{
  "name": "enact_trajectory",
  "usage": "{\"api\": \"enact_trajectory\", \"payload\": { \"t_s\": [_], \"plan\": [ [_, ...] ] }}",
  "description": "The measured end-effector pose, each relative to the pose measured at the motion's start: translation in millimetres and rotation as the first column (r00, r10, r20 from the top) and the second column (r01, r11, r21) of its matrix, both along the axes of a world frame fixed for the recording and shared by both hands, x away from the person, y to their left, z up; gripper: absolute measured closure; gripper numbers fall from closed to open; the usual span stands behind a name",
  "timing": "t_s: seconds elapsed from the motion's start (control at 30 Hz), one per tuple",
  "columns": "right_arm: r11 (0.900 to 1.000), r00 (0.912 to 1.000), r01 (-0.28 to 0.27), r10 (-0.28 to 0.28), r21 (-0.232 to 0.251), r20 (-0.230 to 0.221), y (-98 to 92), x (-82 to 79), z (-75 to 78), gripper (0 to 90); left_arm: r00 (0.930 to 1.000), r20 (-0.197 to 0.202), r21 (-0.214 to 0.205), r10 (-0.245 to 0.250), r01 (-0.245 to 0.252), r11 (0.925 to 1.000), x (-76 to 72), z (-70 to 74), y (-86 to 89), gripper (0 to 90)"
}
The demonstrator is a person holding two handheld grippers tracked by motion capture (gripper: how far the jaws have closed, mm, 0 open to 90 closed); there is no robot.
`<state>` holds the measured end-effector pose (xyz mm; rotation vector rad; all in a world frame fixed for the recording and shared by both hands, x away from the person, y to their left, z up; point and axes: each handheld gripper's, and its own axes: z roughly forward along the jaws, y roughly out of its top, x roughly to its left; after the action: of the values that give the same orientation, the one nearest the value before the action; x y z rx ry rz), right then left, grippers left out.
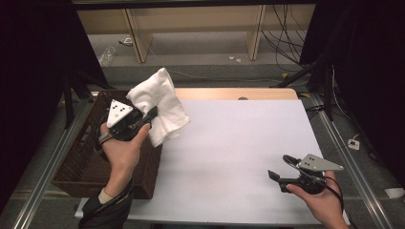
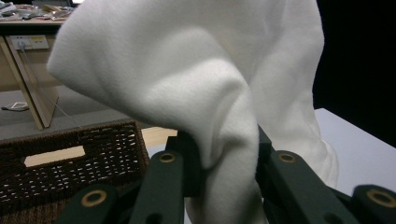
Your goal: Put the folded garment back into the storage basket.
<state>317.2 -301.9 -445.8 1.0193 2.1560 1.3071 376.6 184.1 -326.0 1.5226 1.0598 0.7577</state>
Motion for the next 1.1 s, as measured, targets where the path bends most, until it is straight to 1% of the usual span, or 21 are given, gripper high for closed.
{"api": "enact_trajectory", "payload": {
  "t_s": [1.1],
  "plan": [
    [1.0, 1.0, 0.0, 0.0, 0.0, -0.001, 0.0, -0.1, -0.1, 19.0, 0.9995, 0.004, -0.013, 0.031, -0.031, 0.9994, -0.1, 3.1, 11.0, 73.8]
  ]
}}
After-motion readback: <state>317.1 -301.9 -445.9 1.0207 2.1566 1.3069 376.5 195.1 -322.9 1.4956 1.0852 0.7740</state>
